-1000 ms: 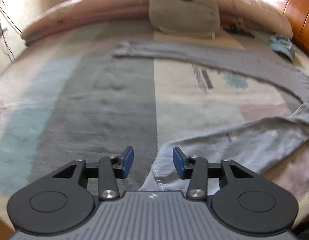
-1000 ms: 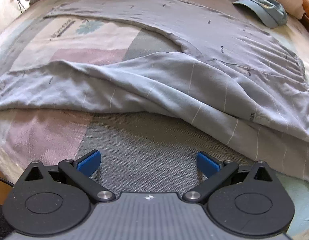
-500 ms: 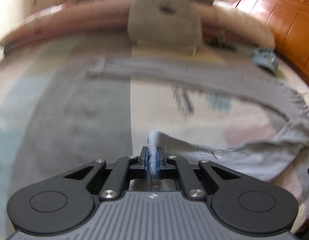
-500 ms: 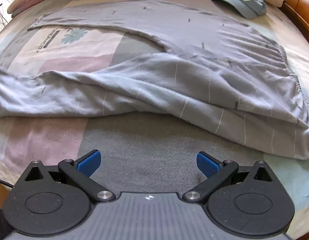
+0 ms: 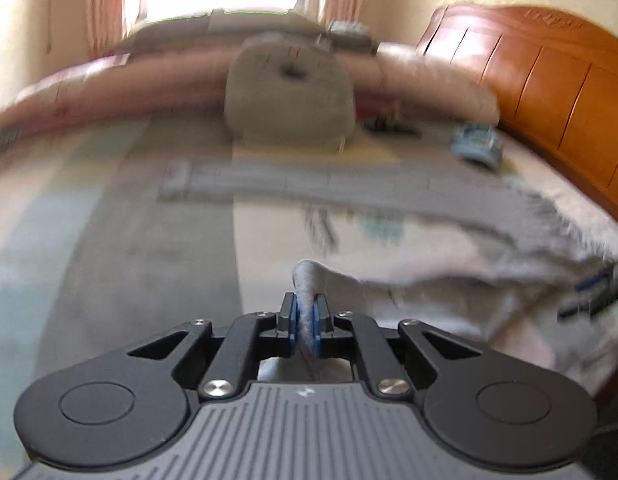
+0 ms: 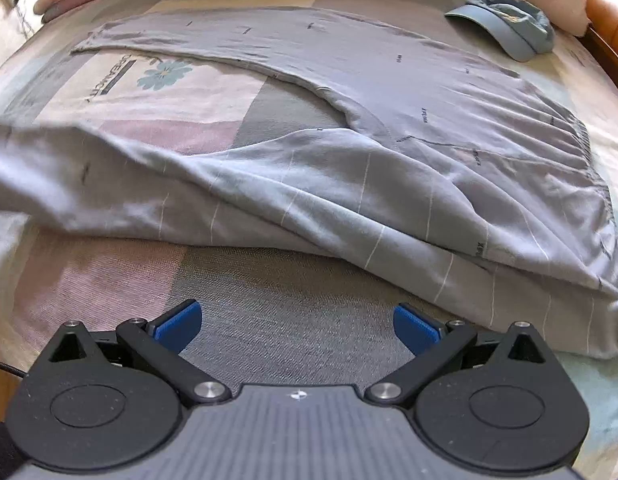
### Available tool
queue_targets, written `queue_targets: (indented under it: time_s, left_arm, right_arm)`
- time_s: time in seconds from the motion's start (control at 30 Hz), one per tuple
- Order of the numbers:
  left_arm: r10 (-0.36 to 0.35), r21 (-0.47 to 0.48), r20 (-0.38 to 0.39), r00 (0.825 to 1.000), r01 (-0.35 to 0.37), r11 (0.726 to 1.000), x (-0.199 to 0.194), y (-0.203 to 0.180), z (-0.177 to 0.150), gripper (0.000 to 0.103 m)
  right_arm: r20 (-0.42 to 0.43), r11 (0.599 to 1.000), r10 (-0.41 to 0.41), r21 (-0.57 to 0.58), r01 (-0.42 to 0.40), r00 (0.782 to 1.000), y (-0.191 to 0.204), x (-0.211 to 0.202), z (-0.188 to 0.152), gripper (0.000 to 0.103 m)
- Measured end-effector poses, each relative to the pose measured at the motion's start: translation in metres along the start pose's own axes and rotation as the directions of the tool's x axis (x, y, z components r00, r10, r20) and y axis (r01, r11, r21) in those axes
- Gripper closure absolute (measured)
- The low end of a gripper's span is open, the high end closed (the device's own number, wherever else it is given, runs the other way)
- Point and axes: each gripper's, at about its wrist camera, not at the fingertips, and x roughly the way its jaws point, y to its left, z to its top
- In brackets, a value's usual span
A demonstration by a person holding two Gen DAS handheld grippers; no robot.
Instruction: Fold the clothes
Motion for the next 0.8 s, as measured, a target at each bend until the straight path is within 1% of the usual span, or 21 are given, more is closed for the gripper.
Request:
queue_targets:
  time_s: [0.1,0.23,0.3,0.4,0.43,0.47,0.53,0.6,0.63,0.7,0.77,0.8]
  left_arm:
    - [-0.005,-0.063,-0.063,0.998,0.001,0.998,-0.003,-0.004,-0.037,0.097]
    - [-0.027,-0.092,-0.088,0.996,0.019,0.996,-0.01,-0.014,-0.065,0.094]
    - [-0.052,-0.122,-0.106,0.993,0.039,0.992,-0.012,-0.016,-0.071,0.092]
    - [-0.057,-0.158,-0.135,0.989,0.036,0.987,-0.019,-0.017,-0.081,0.087]
    - [-0.054,-0.182,-0.139,0.989,0.028,0.983,-0.022,-0.017,-0.084,0.082]
    - [-0.049,-0.205,-0.138,0.989,0.02,0.979,-0.025,-0.016,-0.086,0.079]
    - [-0.027,-0.231,-0.127,0.992,-0.003,0.973,-0.032,-0.016,-0.089,0.078]
    - [-0.012,-0.256,-0.121,0.993,-0.02,0.966,-0.034,-0.016,-0.091,0.074]
    - [-0.005,-0.262,-0.127,0.992,-0.029,0.965,-0.033,-0.015,-0.091,0.071]
    - [0.012,-0.257,-0.14,0.99,-0.048,0.965,-0.033,-0.016,-0.091,0.069]
    - [0.026,-0.238,-0.15,0.988,-0.062,0.969,-0.032,-0.018,-0.09,0.065]
    - [0.031,-0.228,-0.155,0.988,-0.066,0.971,-0.031,-0.019,-0.089,0.063]
  right_arm:
    - [-0.013,0.999,0.003,-0.036,-0.003,1.0,0.001,0.005,0.007,0.0]
    - [-0.026,0.995,0.004,-0.102,-0.007,1.0,0.003,0.009,0.014,0.0]
    - [-0.029,0.991,0.005,-0.133,-0.009,1.0,0.004,0.009,0.017,0.0]
    - [-0.031,0.986,0.011,-0.165,-0.016,0.999,0.005,0.008,0.021,0.0]
    - [-0.029,0.984,0.014,-0.175,-0.019,0.999,0.005,0.008,0.023,0.0]
    - [-0.026,0.982,0.018,-0.185,-0.022,1.0,0.005,0.006,0.025,0.0]
    - [-0.019,0.979,0.029,-0.203,-0.032,0.999,0.007,0.005,0.03,0.0]
    - [-0.015,0.975,0.043,-0.217,-0.045,0.999,0.009,0.003,0.035,0.0]
    - [-0.015,0.973,0.054,-0.224,-0.056,0.998,0.01,0.002,0.038,0.0]
    - [-0.011,0.963,0.111,-0.246,-0.111,0.994,0.013,-0.005,0.045,0.0]
    - [0.001,0.946,0.179,-0.276,-0.172,0.984,0.017,-0.013,0.053,0.0]
    - [0.017,0.93,0.218,-0.308,-0.202,0.976,0.022,-0.019,0.057,0.0]
